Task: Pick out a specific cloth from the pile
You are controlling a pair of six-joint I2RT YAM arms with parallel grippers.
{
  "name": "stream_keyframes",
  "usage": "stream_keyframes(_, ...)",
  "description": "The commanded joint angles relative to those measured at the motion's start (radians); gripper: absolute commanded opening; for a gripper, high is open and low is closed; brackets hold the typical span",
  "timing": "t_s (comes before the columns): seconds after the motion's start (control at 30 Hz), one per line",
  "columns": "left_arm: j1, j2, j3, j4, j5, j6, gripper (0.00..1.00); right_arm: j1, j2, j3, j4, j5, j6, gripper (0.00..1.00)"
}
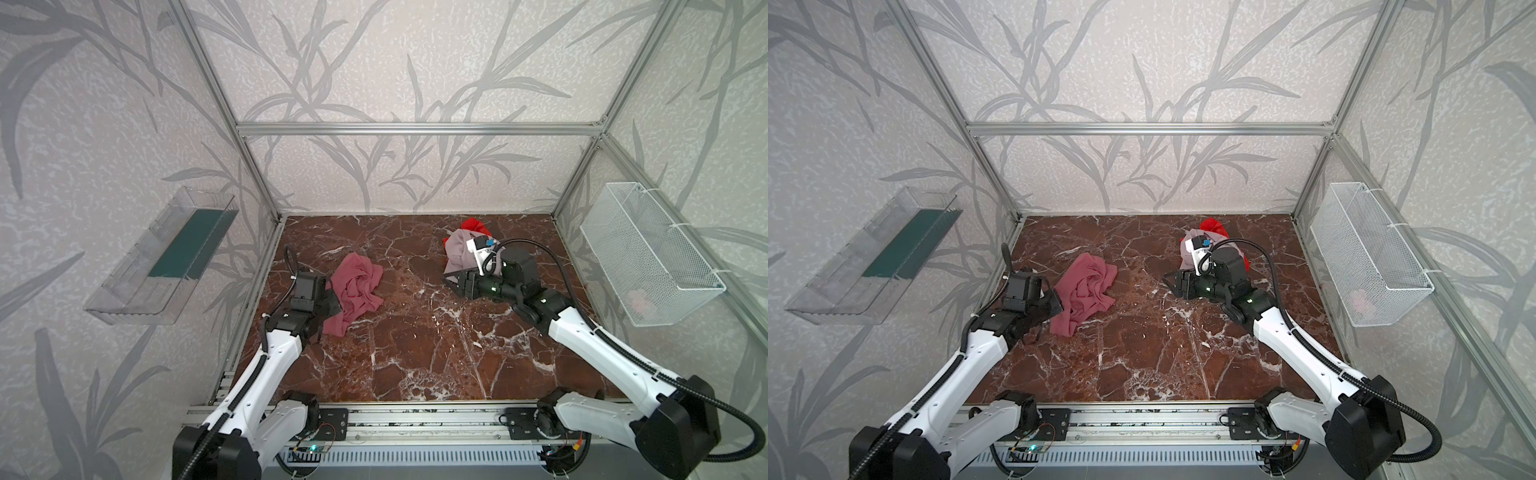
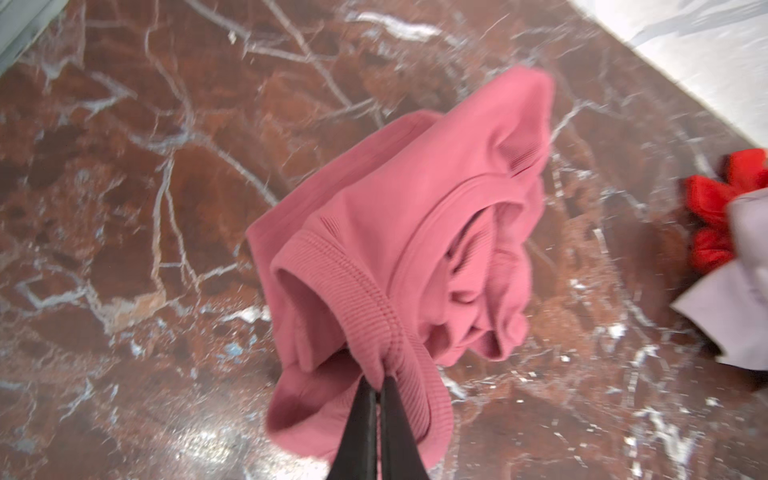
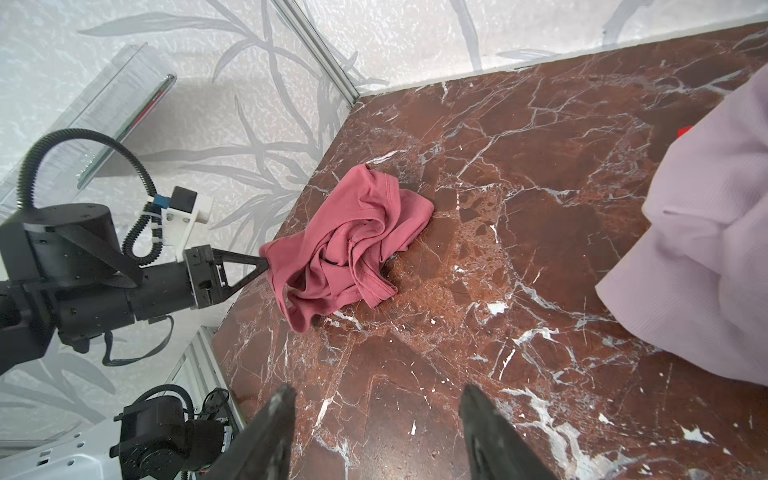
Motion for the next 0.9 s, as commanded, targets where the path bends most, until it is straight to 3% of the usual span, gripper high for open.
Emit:
stream_keyframes(0.0, -0.008, 0.052, 0.073, -0.018, 0.039, 0.035, 0.00, -0.003, -0.012, 0.029, 0.018, 0.001, 0.005, 0.63)
stream_keyframes(0.7, -0.037, 0.704, 0.569, 0.177, 0.168, 0.092, 0.00, -0.004, -0.022, 0.016, -0.003, 0.027, -0.001, 0.63)
stream_keyframes(0.8, -0.039, 0.752, 0.606, 0.124, 0.214, 0.097, 0.31, -0.004, -0.025, 0.018, -0.019, 0.031, -0.007, 0.63)
stream_keyframes(0.87, -0.043, 0.718, 0.578, 0.138, 0.228, 0.092, 0.35, -0.003, -0.030, 0.024, -0.035, 0.035, -0.016, 0.63)
